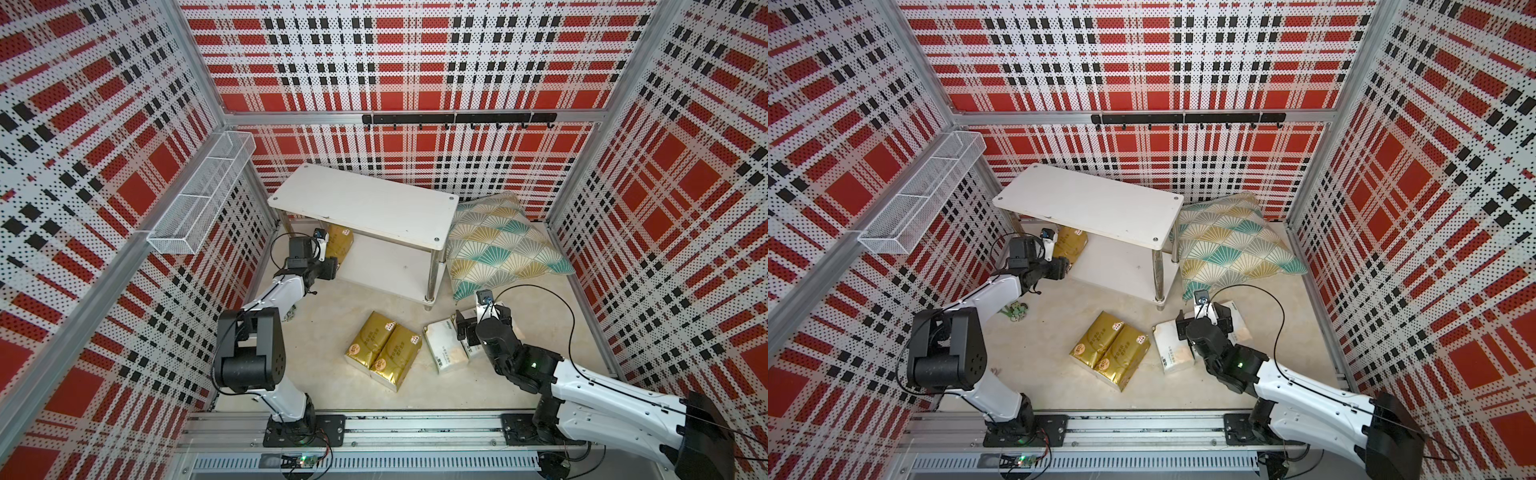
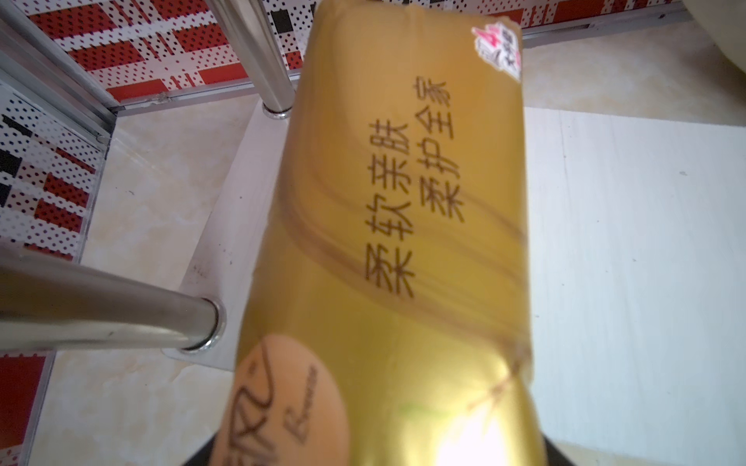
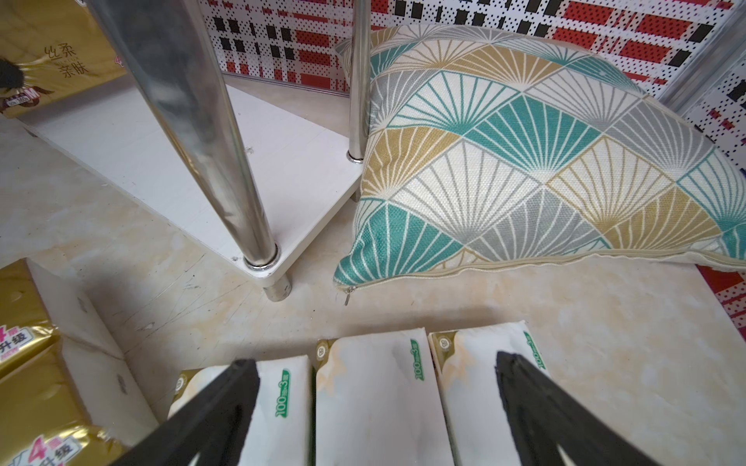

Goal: Place the tissue boxes on the shelf by color
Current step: Place a box of tissues on the shelf.

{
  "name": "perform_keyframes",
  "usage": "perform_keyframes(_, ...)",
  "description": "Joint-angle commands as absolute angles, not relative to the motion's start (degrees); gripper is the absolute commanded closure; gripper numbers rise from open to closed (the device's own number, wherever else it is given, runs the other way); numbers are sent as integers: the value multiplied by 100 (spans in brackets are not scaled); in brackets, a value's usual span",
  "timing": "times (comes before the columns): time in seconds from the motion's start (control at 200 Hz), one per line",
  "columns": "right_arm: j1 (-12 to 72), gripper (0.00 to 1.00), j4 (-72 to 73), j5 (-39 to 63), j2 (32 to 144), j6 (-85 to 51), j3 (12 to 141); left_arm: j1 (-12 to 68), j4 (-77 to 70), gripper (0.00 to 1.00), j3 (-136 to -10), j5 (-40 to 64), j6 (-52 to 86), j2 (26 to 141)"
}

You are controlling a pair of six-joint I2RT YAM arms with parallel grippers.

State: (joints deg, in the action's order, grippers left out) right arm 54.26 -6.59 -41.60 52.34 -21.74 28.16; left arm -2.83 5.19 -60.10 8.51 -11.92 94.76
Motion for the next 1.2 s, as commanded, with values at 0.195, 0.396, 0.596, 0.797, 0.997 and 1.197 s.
perform_keyframes(0.195, 5448, 0, -699, -4268, 5307, -2278, 2789, -361, 160, 33, -6449, 1195, -1217, 9762)
perform_keyframes(0.396, 5449, 0, -717, -4283, 5289, -2276, 2797, -378, 287, 33, -6608, 1155, -1278, 9938)
perform_keyframes(0.596, 5449, 0, -765, -4274, 5258, -2328, 2787, -371, 492, 33, -6745, 1019, -1277, 10125)
perform_keyframes(0.797, 5449, 0, -725, -4253, 5310, -2306, 2800, -369, 545, 33, -6732, 959, -1255, 10131)
perform_keyframes(0.997, 5449, 0, -704, -4232, 5315, -2301, 2798, -365, 642, 33, -6708, 910, -1232, 10186)
perform_keyframes(1.197, 5449, 0, -722, -4239, 5223, -2309, 2769, -369, 668, 31, -6686, 825, -1104, 10226)
